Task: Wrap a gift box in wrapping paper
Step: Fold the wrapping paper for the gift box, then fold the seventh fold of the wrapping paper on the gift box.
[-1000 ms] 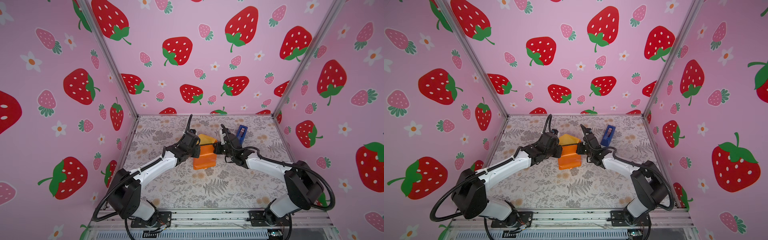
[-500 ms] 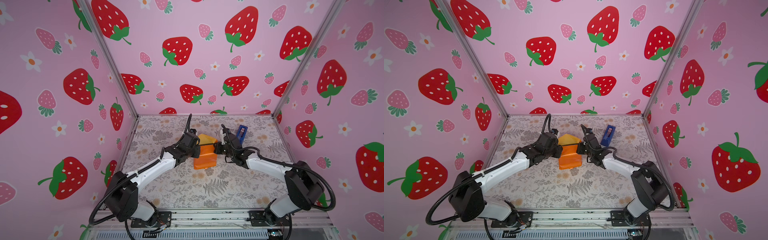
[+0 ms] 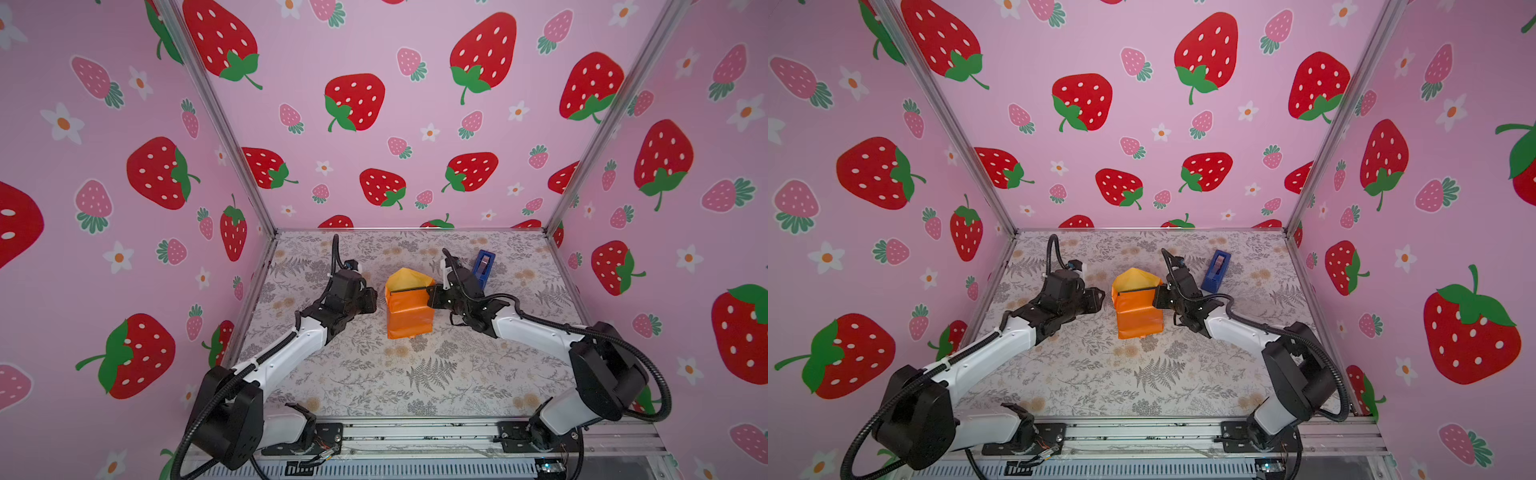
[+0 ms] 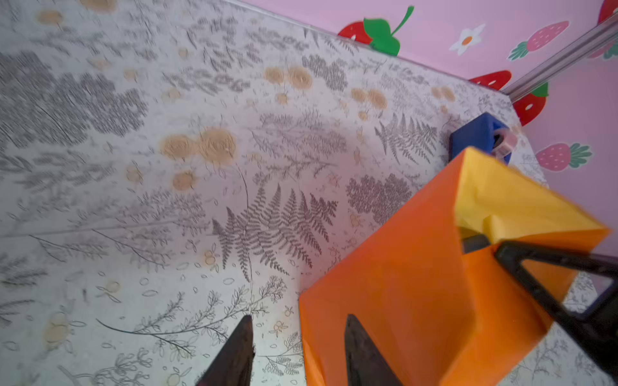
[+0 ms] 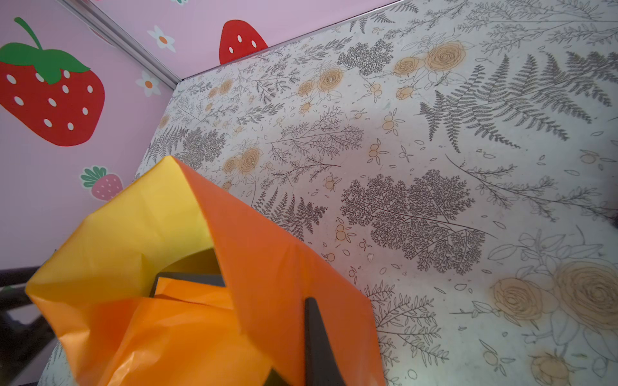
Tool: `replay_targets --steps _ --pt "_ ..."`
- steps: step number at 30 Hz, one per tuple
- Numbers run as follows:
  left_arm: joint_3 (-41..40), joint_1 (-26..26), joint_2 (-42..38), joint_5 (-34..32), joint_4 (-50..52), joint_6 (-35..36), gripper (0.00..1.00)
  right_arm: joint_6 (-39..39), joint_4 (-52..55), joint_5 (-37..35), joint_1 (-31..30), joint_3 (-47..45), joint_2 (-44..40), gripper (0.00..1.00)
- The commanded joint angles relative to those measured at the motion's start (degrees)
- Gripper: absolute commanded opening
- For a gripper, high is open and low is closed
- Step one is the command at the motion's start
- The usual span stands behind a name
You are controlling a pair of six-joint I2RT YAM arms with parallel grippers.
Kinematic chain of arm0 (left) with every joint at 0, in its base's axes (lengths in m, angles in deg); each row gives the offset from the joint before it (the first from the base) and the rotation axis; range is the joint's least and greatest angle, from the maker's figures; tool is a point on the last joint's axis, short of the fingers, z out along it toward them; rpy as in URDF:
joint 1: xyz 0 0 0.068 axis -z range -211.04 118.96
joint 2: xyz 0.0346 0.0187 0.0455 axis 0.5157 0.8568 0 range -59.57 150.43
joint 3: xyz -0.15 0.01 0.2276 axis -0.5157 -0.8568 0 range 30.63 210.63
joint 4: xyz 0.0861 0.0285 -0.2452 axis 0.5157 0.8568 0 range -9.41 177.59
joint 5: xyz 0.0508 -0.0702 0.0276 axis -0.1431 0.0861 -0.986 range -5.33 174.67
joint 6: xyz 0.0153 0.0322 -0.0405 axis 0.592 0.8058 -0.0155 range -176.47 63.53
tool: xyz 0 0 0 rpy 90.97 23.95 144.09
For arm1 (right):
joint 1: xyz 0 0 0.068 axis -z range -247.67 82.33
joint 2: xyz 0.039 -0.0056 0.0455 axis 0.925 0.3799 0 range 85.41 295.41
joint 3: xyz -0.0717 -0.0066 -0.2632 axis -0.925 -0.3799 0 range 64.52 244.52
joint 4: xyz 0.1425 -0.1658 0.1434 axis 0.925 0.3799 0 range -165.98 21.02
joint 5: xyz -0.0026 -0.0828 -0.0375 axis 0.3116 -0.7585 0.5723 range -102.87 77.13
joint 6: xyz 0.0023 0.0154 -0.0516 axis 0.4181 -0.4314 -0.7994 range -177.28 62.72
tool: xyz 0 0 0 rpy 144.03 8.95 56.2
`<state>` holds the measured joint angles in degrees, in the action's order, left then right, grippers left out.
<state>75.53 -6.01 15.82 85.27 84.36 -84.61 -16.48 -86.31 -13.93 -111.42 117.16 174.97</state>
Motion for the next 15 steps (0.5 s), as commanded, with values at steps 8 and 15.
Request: replay_targets --steps 8,15 --pt "-5.44 3.28 0.04 -0.42 -17.25 -7.24 0.45 0.77 6.64 0.47 -0.57 -1.79 0.29 0.0" --pt "-5.0 6.74 -0.47 -5.66 -16.02 -7.72 0.46 0.95 6.5 0.94 -0.62 -1.45 0.56 0.0"
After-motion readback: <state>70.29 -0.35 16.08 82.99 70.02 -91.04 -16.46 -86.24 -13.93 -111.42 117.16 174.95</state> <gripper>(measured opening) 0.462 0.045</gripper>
